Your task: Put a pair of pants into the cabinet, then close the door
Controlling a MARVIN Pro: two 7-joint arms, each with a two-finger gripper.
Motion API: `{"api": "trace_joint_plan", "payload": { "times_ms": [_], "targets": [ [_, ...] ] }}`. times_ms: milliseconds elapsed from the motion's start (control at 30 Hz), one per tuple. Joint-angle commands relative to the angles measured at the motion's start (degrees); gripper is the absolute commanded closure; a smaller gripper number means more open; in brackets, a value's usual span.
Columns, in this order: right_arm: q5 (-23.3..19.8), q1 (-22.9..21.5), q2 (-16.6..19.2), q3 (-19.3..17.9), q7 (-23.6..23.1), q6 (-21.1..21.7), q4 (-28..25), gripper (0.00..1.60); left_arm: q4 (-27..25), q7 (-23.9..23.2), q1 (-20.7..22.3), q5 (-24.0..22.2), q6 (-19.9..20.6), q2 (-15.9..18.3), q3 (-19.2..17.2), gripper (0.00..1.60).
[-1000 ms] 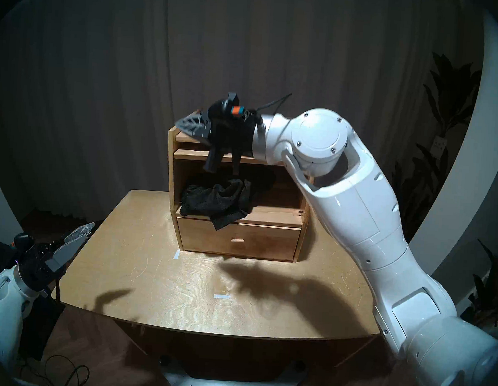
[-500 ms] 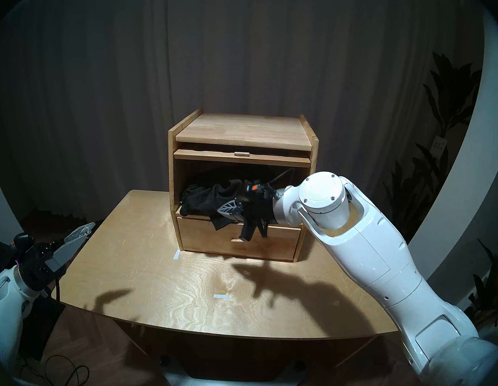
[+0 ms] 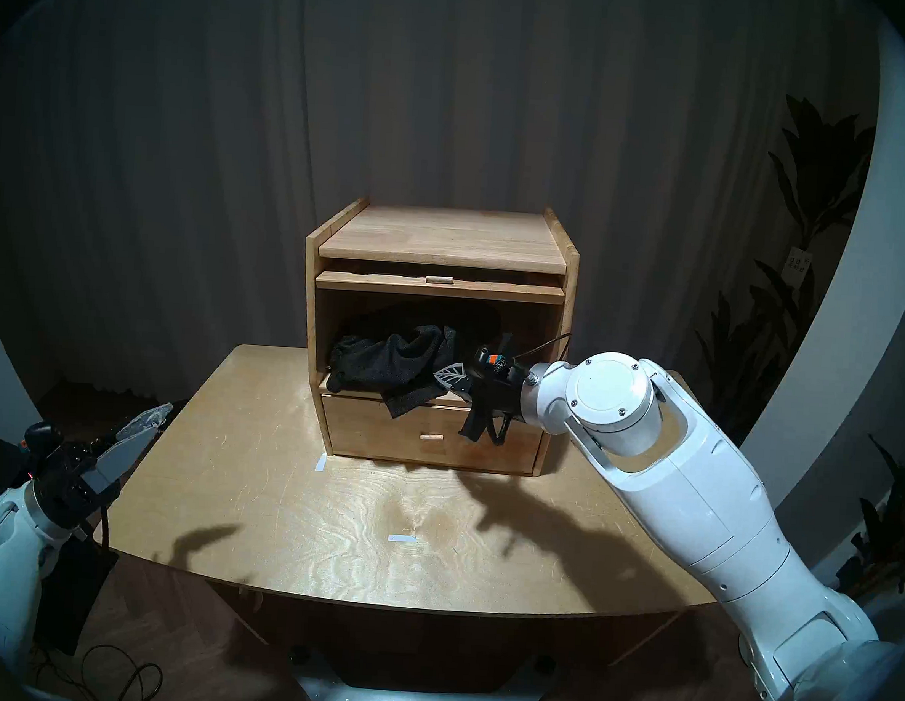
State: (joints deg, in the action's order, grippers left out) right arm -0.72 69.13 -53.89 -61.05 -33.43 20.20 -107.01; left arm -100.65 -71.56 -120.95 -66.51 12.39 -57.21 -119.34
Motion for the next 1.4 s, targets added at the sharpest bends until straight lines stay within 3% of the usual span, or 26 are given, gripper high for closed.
{"api": "trace_joint_plan", "payload": {
  "times_ms": [0,133,500,833,1133,1367],
  "targets": [
    [2.92,-4.87,-5.92,2.75,2.81,-2.57,5.18,1.60,-0.68,-0.12,0.02,-0.21,0.10,0.06,-0.25,0.00],
    [4.30,-7.73,-8.19,4.11,3.34,-2.80,7.79,1.60,-0.63,-0.14,0.06,-0.19,0.07,0.07,-0.22,0.00],
    [8.33,-13.16,-11.59,1.59,4.01,-2.74,14.16,1.60,-0.60,-0.16,0.08,-0.18,0.06,0.08,-0.21,0.00],
    [11.30,-18.00,-14.73,5.03,4.79,-5.35,25.99,1.60,-0.70,-0.11,0.01,-0.21,0.11,0.05,-0.26,0.00],
    [14.11,-20.68,-15.68,5.45,8.70,-6.97,32.05,1.60,-0.69,-0.12,0.02,-0.21,0.10,0.06,-0.26,0.00],
    [14.85,-20.70,-14.16,3.79,10.73,-6.43,31.92,1.60,-0.68,-0.13,0.03,-0.21,0.10,0.06,-0.25,0.00]
  ]
}}
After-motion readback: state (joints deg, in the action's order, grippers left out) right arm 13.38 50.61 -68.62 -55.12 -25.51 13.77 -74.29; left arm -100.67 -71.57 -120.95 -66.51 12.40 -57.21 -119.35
